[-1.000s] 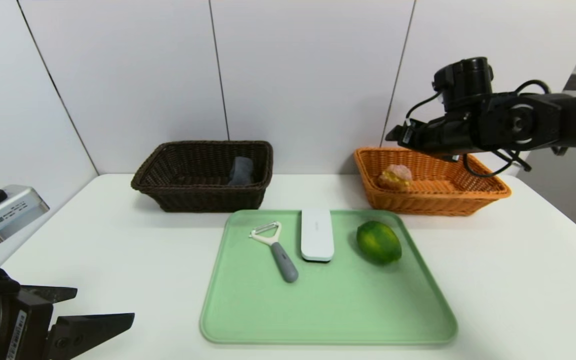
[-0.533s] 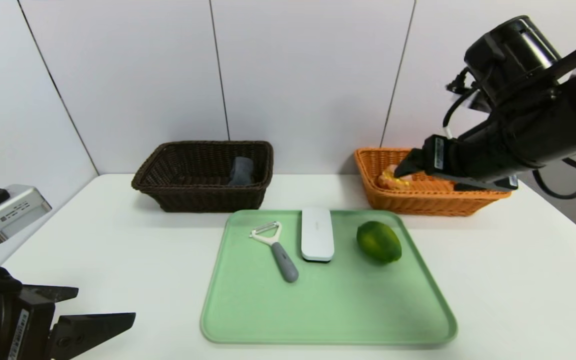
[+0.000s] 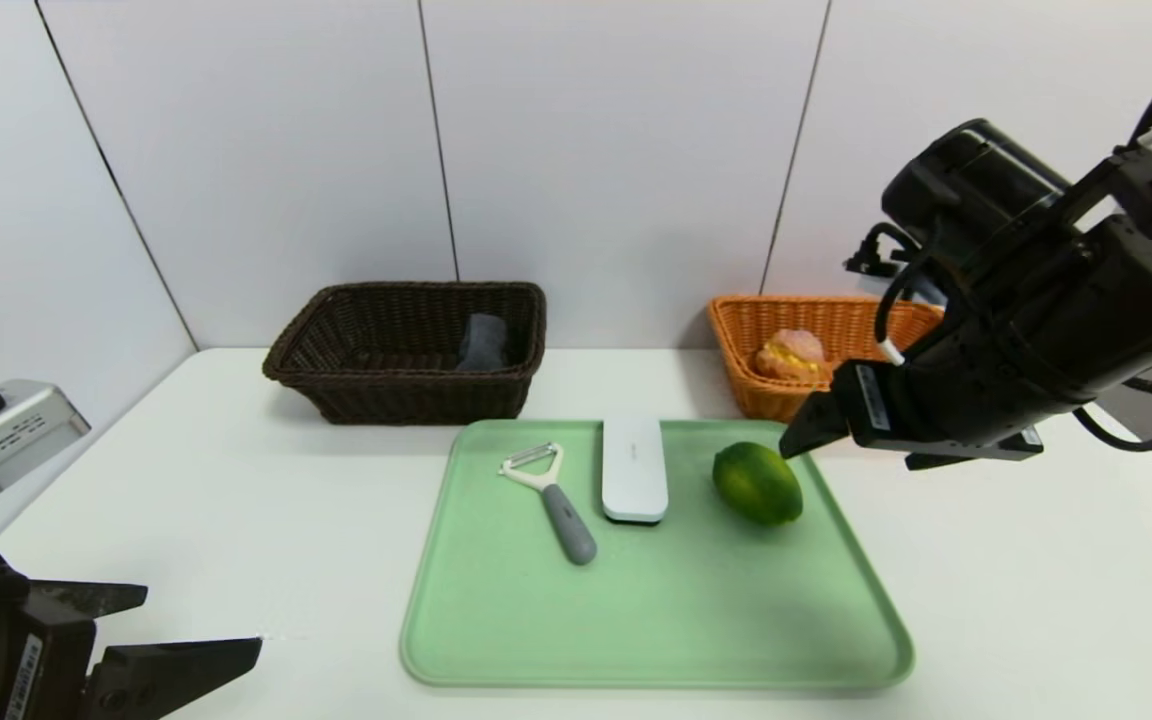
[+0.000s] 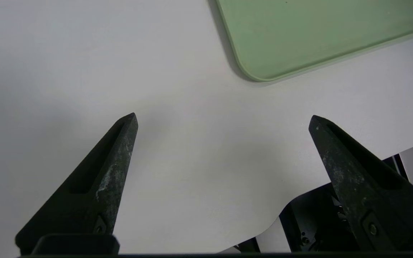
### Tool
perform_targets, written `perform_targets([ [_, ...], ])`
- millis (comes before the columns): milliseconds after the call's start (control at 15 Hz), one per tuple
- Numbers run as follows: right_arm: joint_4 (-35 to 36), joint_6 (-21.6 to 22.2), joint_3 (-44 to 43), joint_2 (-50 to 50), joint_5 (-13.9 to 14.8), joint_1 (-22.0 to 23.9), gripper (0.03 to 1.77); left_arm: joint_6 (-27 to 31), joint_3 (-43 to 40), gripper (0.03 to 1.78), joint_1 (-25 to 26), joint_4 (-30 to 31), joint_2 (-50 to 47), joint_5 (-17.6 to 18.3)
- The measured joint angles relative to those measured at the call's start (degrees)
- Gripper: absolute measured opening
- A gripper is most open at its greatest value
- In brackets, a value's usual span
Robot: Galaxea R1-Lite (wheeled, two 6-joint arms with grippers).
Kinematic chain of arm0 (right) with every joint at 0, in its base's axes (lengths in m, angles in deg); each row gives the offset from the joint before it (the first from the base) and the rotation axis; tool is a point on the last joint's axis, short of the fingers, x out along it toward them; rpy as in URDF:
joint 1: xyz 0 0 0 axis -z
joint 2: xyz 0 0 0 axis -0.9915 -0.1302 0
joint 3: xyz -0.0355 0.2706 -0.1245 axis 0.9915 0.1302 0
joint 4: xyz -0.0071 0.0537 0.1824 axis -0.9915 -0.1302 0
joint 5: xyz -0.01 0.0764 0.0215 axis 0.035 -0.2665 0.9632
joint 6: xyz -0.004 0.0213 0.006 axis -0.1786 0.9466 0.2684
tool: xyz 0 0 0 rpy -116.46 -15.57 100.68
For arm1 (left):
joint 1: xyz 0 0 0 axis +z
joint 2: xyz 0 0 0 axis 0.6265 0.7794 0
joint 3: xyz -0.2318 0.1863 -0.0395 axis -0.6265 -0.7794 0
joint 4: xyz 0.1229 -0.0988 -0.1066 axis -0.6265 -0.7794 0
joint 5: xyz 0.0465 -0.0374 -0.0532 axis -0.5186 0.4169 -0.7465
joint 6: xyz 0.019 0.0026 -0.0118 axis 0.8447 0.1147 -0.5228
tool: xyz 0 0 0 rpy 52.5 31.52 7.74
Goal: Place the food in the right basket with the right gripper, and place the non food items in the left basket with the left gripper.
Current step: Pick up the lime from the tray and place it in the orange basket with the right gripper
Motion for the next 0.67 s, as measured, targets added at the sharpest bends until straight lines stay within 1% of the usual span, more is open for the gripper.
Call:
perform_targets([
  [267,0.5,-5.4,0.5,-4.2,2.2,-0.7,1.69,0.0,-0.6,1.69,0.0,-0.1,-1.0,0.0],
  [400,1.9,-6.5,0.5,-6.2,2.4,-1.3,1.69,0.0,-0.9,1.69,0.0,-0.1,-1.3,0.0],
  [533,4.7,-7.5,0.5,-7.9,2.7,-1.9,1.69,0.0,-1.0,1.69,0.0,-0.1,-1.5,0.0],
  [667,8.6,-9.5,0.5,-9.6,4.1,-2.1,1.69,-0.1,-1.0,1.69,0.0,-0.1,-1.6,0.0],
])
